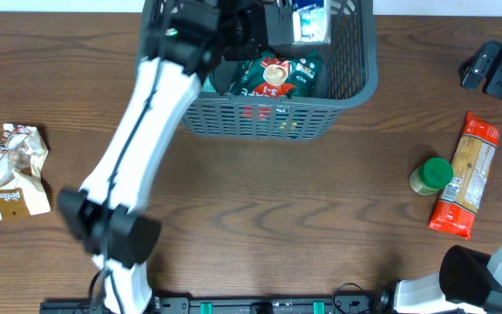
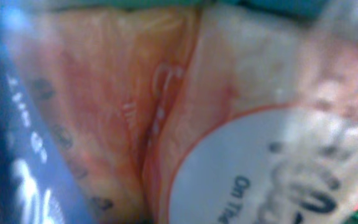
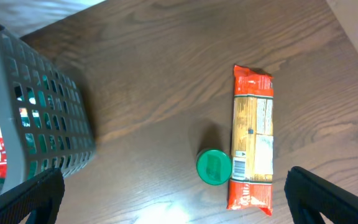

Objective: Pack container
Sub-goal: 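Lift the Kleenex multipack and lower it into the basket, then move the left gripper to the gold snack bag and grasp it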

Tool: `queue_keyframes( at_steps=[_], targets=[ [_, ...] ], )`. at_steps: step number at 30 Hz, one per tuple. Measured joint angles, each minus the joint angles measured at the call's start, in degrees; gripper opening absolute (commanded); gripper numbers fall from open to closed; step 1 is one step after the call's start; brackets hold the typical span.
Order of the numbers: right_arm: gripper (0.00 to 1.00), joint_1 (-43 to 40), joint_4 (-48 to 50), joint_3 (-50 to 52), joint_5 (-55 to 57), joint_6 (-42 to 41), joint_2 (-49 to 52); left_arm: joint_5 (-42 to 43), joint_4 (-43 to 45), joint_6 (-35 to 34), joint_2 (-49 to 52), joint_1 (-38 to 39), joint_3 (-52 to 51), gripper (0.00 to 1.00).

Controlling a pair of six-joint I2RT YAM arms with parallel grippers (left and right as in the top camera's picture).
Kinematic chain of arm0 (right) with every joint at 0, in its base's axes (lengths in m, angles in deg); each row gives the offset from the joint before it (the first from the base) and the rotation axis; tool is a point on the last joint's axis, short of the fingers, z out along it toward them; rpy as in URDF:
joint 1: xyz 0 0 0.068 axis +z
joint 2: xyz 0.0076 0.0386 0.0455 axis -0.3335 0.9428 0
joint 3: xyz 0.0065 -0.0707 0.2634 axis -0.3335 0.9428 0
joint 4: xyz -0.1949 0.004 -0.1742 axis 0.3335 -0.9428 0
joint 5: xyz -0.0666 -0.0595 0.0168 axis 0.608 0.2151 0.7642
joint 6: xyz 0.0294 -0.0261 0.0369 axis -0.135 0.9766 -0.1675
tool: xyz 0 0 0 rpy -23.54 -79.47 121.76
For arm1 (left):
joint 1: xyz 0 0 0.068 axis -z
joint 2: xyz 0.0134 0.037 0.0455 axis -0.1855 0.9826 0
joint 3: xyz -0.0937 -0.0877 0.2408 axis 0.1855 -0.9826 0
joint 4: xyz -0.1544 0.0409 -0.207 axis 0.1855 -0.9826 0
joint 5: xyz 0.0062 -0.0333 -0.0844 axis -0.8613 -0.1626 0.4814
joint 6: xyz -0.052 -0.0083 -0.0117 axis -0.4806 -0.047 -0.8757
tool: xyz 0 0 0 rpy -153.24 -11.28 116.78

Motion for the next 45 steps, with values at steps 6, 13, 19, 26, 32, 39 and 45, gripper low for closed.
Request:
queue_keyframes(
  at_steps=[6,13,19,26,32,39,45],
  targets=[
    [0.99,0.00,-1.05,0.00,-0.13,0.44,0.00,-3.85,0.52,-1.09,10.40,-0.04,-0.26,0.07],
    [0.99,0.00,-1.07,0.00,-0.13,1.14,0.00,-4.81,0.15,-4.81,13.97,-0.04,-0.31,0.52],
    [0.99,0.00,-1.05,0.00,-0.13,1.38,0.00,-5.38,-2.51,-10.01,13.64,-0.04,-0.26,0.98],
    [0.99,0.00,-1.05,0.00,-0.15,1.53,0.00,-11.21,-5.07,-14.32,5.27,-0.04,-0.28,0.99],
    [0.99,0.00,-1.07,0.00,-0.35,1.55,0.00,-19.61,-5.11,-17.53,-11.37,-2.89,0.13,0.98],
    [0.99,0.00,-1.14,0.00,-0.37,1.55,0.00,-25.11,-19.71,-36.06,-23.63,-21.99,1.31,0.99],
    [0.99,0.00,-1.16,0.00,-0.37,1.55,0.00,-24.96,-29.70,-46.21,-22.99,-41.18,0.02,0.99]
  ],
)
